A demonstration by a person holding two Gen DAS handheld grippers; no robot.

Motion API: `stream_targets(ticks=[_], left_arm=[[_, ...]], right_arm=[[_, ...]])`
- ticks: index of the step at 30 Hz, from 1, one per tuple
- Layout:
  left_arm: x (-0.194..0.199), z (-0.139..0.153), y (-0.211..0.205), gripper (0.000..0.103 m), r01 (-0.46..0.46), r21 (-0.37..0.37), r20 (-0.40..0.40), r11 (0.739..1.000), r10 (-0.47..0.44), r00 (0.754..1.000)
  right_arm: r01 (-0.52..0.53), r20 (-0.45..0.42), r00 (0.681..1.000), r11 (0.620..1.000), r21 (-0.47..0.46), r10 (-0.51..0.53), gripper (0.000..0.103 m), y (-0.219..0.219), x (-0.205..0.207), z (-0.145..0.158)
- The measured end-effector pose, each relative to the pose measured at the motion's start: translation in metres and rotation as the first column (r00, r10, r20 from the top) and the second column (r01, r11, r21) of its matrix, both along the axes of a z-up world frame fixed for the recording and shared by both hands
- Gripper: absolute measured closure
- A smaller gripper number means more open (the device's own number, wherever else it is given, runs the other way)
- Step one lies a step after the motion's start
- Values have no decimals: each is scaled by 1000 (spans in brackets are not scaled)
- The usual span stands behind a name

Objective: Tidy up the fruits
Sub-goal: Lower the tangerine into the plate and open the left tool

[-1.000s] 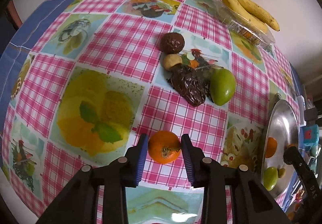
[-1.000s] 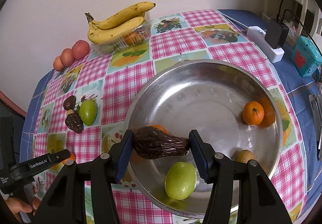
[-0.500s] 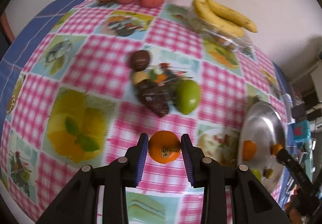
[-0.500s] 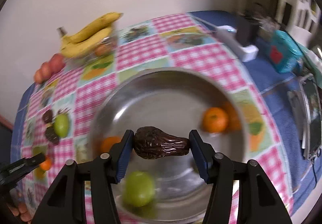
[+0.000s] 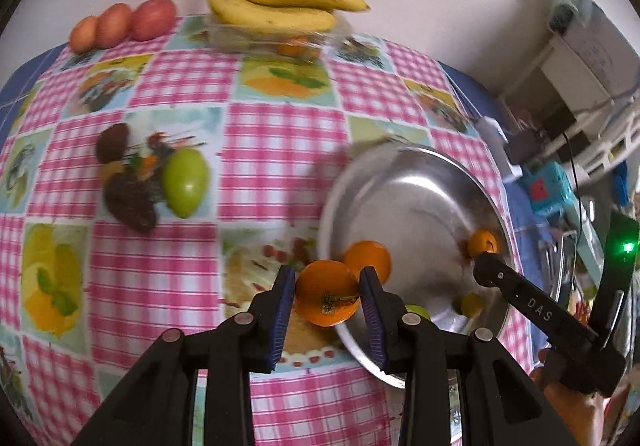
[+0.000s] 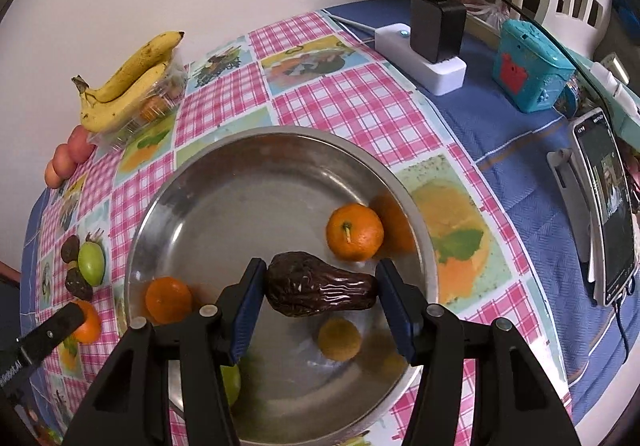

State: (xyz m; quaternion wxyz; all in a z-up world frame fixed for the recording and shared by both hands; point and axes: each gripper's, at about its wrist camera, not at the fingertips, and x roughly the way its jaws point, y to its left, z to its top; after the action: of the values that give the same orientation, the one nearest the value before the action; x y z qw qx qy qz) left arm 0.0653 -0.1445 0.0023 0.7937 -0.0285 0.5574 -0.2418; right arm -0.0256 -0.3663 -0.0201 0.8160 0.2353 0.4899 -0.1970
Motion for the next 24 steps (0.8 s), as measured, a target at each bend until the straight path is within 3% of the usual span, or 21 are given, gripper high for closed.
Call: stream_targets(ticks=[11, 24], left_arm=[[-7, -15, -28, 67, 78, -5, -13, 997, -78, 997], [-7, -20, -31, 67, 78, 8, -23, 997, -78, 997]], right_arm=[[13, -22, 1000, 999, 33, -12, 45, -11, -5, -11], [-4, -37, 999, 1000, 10, 4, 45, -9, -2, -12]])
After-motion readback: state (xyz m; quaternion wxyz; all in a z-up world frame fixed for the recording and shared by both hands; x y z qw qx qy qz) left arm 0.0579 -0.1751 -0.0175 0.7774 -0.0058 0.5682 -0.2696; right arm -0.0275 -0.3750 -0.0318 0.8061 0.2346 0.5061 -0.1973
